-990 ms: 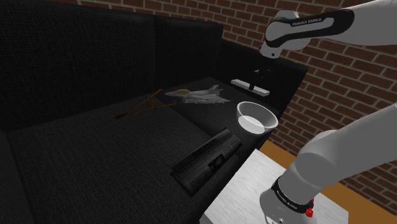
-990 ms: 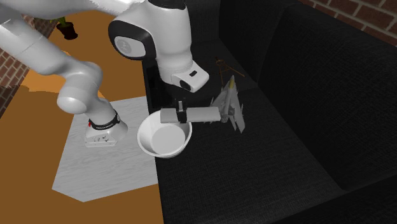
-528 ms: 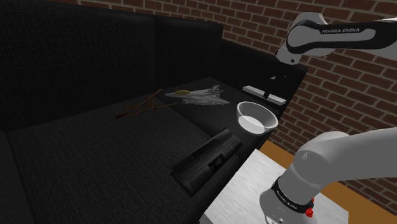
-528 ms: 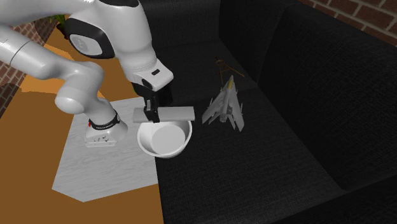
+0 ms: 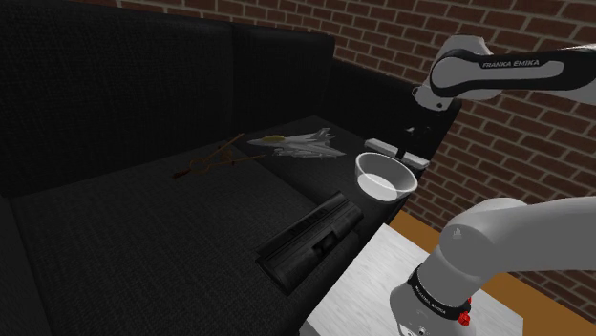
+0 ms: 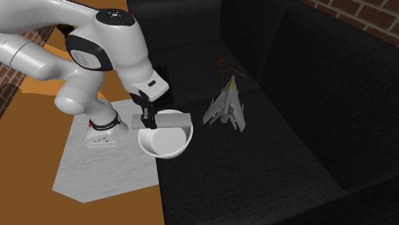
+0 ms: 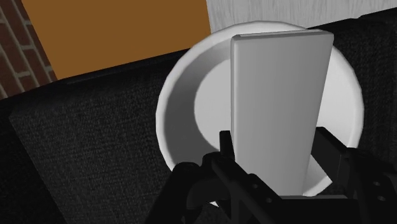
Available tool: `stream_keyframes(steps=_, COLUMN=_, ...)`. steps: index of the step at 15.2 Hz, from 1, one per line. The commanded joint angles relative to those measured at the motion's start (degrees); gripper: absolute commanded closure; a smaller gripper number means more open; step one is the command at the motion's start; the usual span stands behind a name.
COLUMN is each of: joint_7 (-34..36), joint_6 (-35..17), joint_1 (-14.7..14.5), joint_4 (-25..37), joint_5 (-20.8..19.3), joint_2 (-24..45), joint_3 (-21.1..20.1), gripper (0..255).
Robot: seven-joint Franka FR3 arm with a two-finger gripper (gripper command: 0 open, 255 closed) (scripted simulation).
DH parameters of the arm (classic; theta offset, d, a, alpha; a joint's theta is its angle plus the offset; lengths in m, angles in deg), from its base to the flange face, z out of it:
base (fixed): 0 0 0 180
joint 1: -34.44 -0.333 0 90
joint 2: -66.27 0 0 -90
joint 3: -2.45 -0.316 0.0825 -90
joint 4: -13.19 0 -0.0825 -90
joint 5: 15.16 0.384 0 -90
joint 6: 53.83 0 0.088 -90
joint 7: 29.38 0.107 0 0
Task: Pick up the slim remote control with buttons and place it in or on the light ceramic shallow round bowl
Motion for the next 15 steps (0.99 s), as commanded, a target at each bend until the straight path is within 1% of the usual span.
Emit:
stream_keyframes(steps=1, joint_7=0.0, joint_6=-1.58, joint_1=0.2, joint_4=-1.5, joint_5=-0.37, joint_2=0.02, joint_3=0.36, gripper=255)
stream_keyframes(steps=8, joint_7=0.09, joint_6=-7.6, joint_1=0.53, joint_4=-5.83, joint_5=-1.51, joint_2=1.74, joint_3=1.8, gripper=255)
stream_keyframes(steps=15, joint_7=0.09, joint_6=-7.6, joint_1=0.52, joint_4=-5.83, joint_5=-1.52, joint_2=1.73, joint_3=1.8, gripper=255)
